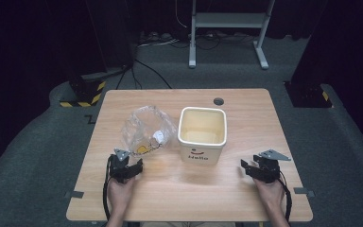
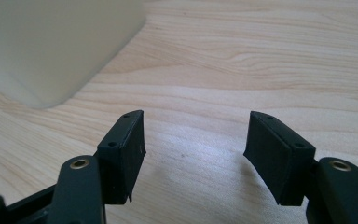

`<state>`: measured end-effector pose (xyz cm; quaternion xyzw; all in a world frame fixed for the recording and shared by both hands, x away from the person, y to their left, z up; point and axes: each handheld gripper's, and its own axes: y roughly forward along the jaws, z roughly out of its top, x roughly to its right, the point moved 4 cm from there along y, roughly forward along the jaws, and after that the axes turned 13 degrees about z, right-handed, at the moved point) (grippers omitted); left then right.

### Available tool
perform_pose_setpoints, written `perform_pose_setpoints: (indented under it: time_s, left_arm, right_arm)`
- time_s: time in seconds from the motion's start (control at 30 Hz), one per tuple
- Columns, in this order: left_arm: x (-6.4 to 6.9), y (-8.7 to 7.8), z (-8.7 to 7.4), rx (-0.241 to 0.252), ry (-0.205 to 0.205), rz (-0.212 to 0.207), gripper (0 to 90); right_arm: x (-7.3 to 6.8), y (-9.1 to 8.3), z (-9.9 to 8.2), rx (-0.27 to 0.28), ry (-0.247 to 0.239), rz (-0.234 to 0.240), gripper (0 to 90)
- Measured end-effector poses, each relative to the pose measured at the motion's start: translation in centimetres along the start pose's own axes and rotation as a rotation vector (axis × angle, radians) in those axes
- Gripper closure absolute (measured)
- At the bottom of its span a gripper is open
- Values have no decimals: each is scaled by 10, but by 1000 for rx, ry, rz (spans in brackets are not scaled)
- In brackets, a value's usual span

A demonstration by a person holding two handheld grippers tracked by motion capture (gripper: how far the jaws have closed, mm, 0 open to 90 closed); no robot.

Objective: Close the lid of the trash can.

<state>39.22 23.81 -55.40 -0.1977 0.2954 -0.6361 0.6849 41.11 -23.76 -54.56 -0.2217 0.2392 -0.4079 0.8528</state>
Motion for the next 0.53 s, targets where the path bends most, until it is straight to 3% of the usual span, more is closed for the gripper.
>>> perform_pose_setpoints:
  time_s: [0.17, 0.23, 0.43, 0.53]
  left_arm:
    - [0, 0, 0, -1, -1, 1, 288]
    - [0, 0, 0, 0, -3, 0, 289]
    - [0, 0, 0, -1, -4, 1, 290]
    - [1, 0, 0, 1, -4, 0, 301]
  right_arm:
    - [1, 4, -2, -55, -15, -38, 366]
    - [-1, 6, -2, -75, -57, -72, 360]
    - [-3, 7, -2, -81, -65, -66, 325]
    - [-4, 10, -1, -99, -73, -46, 222]
